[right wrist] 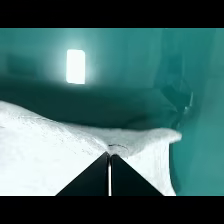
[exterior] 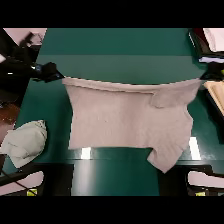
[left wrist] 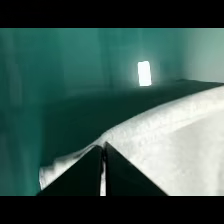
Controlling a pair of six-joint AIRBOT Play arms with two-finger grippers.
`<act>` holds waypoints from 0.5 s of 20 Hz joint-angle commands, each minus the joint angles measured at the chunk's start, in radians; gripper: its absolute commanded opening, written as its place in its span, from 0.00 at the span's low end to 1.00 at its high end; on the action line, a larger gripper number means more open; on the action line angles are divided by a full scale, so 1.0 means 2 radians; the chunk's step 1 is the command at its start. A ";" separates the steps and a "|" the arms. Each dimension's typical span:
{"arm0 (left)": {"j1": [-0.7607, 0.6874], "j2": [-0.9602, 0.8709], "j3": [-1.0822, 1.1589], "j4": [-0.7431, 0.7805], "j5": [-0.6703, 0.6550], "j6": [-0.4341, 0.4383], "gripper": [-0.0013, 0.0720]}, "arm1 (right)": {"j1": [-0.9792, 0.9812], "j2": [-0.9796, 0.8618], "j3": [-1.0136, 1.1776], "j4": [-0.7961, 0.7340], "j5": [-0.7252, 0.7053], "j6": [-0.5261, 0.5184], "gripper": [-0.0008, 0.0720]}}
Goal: Fold the shirts.
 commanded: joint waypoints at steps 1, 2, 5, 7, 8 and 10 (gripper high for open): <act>-0.013 -0.069 -0.001 0.007 0.130 0.010 0.05 | 0.048 -0.088 0.032 -0.053 -0.096 0.010 0.02; -0.013 -0.076 0.006 0.008 0.147 0.013 0.05 | 0.051 -0.105 0.052 -0.052 -0.116 0.012 0.02; -0.013 -0.083 0.022 0.008 0.180 0.052 0.05 | 0.052 -0.138 0.105 -0.052 -0.163 0.012 0.02; -0.013 -0.083 0.023 0.012 0.183 0.066 0.05 | 0.052 -0.142 0.113 -0.052 -0.180 0.012 0.02; -0.013 -0.083 0.023 0.013 0.175 0.074 0.05 | 0.052 -0.142 0.113 -0.052 -0.176 0.012 0.02; -0.013 -0.083 0.023 0.024 0.151 0.083 0.05 | 0.051 -0.142 0.113 -0.056 -0.143 0.011 0.02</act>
